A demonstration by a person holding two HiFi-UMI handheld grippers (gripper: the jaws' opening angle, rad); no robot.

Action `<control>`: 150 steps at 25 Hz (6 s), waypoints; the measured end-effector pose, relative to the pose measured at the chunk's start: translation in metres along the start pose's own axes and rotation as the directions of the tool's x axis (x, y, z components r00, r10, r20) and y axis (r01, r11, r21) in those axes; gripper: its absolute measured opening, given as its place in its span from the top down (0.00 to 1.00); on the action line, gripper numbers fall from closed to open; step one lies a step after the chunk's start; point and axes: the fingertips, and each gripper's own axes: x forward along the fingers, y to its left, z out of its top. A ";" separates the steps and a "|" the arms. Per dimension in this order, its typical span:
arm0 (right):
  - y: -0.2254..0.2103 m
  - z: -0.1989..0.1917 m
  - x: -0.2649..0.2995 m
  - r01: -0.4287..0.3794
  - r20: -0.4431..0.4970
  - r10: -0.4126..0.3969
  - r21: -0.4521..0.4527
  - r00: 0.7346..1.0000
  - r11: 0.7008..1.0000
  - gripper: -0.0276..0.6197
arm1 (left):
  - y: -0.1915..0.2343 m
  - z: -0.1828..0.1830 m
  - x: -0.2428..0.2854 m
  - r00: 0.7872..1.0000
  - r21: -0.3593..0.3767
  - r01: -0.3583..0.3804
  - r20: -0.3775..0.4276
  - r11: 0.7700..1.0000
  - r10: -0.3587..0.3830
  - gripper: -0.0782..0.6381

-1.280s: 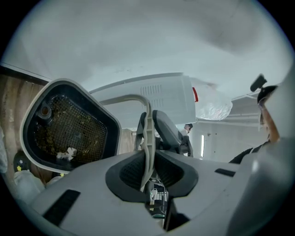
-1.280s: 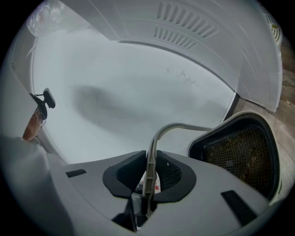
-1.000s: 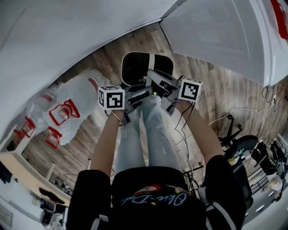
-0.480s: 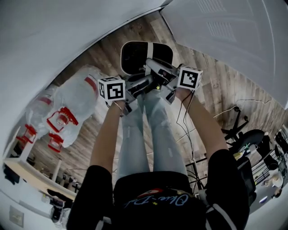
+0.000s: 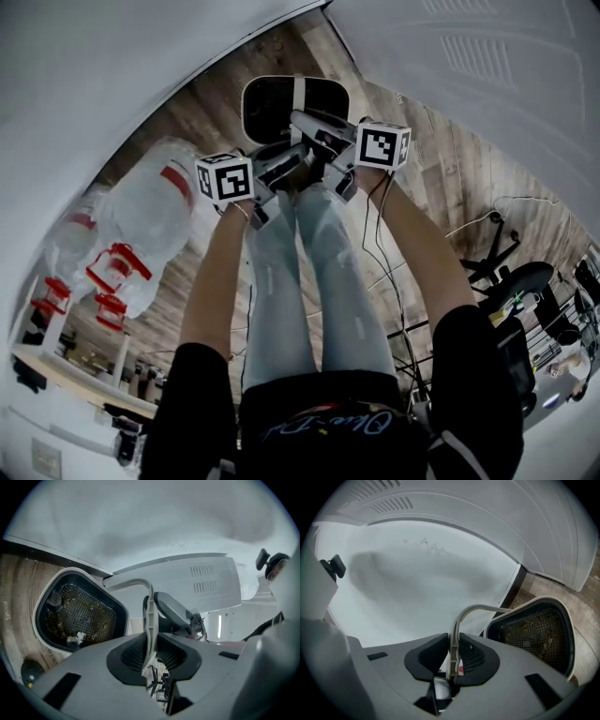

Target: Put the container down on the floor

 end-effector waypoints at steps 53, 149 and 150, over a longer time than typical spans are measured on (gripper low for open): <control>-0.034 -0.043 0.010 0.209 0.000 -0.210 0.045 0.978 0.977 0.74 | 0.121 0.008 -0.063 0.896 0.058 -0.421 0.180 0.905 0.406 0.77; 0.441 0.005 -0.226 0.365 0.508 -0.030 -0.575 0.861 0.732 0.96 | -0.463 0.012 -0.217 0.901 0.762 -0.357 0.433 0.539 -0.015 0.88; 0.448 0.004 -0.226 0.353 0.499 -0.014 -0.593 0.866 0.724 0.96 | -0.467 0.012 -0.218 0.902 0.767 -0.355 0.432 0.535 -0.021 0.88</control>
